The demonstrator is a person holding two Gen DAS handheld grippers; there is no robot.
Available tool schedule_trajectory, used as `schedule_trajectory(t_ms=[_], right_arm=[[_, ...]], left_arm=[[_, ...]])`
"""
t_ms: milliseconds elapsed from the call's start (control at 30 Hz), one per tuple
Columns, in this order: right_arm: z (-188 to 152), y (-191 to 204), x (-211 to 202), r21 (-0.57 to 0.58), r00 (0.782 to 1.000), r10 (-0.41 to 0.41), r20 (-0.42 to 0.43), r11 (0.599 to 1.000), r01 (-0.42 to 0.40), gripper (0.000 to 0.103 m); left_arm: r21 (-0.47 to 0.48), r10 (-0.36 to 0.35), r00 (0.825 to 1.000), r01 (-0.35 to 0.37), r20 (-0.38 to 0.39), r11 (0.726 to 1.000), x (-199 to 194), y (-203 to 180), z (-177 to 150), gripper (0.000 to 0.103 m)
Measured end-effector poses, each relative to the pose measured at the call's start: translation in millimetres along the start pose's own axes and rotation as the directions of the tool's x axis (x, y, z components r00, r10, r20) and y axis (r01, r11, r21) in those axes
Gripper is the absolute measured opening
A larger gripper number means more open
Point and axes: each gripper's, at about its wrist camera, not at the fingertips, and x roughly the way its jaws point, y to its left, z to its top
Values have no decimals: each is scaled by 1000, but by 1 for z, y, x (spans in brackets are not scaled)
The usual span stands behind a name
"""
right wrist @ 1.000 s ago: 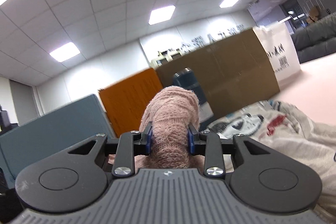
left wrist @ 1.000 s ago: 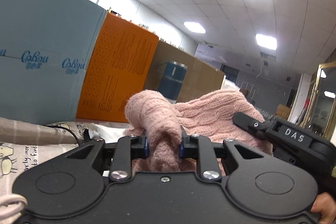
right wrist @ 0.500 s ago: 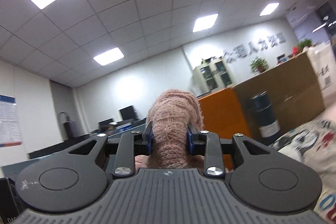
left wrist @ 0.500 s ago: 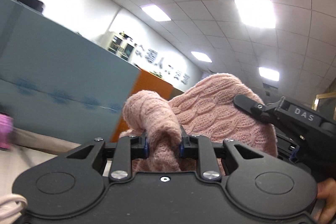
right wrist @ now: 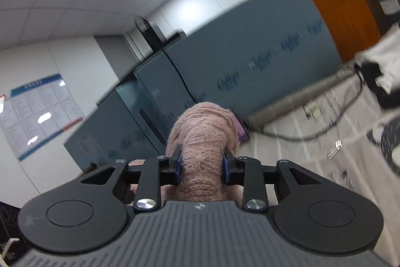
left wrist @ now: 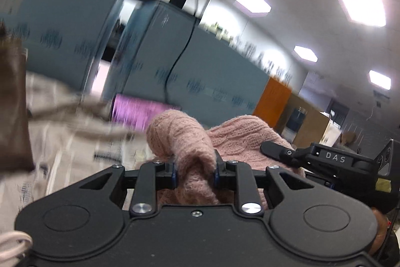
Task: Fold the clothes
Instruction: 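Lift the pink sweater with both tools and carry it onto the open bed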
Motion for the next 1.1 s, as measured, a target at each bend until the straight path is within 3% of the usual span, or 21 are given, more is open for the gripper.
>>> schedule_trajectory(t_ms=[67,167,200,267,333,400,500,533,633,700,733,833,867,933,1033,1100], right_arm=[[-4,-7,5,-27,997,-72,-17,997,71,28],[-10,-17,12,-70,983,-179,-38,982,176,38],[-11,-17,13,-92,977,-209,-36,974,205,41],[-12,-6,11,-149,968,-252,5,957,250,63],[-13,9,4,-218,961,-264,82,936,276,75],[-15,28,-2,-313,970,-214,116,919,240,78],[-25,55,-2,-420,998,-57,-1,906,51,85],[-32,63,2,-434,998,-3,-67,900,-26,85],[-53,82,23,-449,976,52,-214,882,-145,86],[-59,83,40,-402,968,-2,-250,910,-102,85],[-60,79,46,-377,968,-26,-250,923,-73,84],[-62,66,58,-315,966,-85,-243,949,5,49],[-60,61,57,-287,968,-78,-239,958,6,35],[-52,53,52,-225,973,-47,-226,974,-5,22],[-41,44,42,-154,984,-33,-173,988,6,20],[-32,41,32,-130,992,-31,-123,991,15,19]], left_arm=[[-24,2,997,-4,-78,1000,16,10,-4,31],[-91,-3,987,-12,-160,996,37,23,-1,52],[-120,-8,988,-11,-157,993,40,32,2,58],[-196,-6,992,-19,-126,980,31,49,9,72],[-237,44,996,-63,-84,969,21,61,16,79],[-261,115,992,-125,-51,957,11,72,20,82],[-303,147,989,-150,-31,941,3,84,23,83],[-305,146,989,-148,-29,941,3,85,23,83],[-311,138,990,-139,-23,940,2,88,23,83],[-317,129,991,-130,-24,939,1,89,22,83],[-316,131,991,-132,-23,939,-1,89,21,83],[-308,114,993,-120,-37,944,0,88,18,84],[-306,105,993,-113,-44,945,1,87,17,84],[-305,74,995,-89,-63,948,5,85,15,84],[-297,27,995,-56,-100,953,12,79,11,83],[-253,35,990,-69,-136,965,19,72,7,83]])
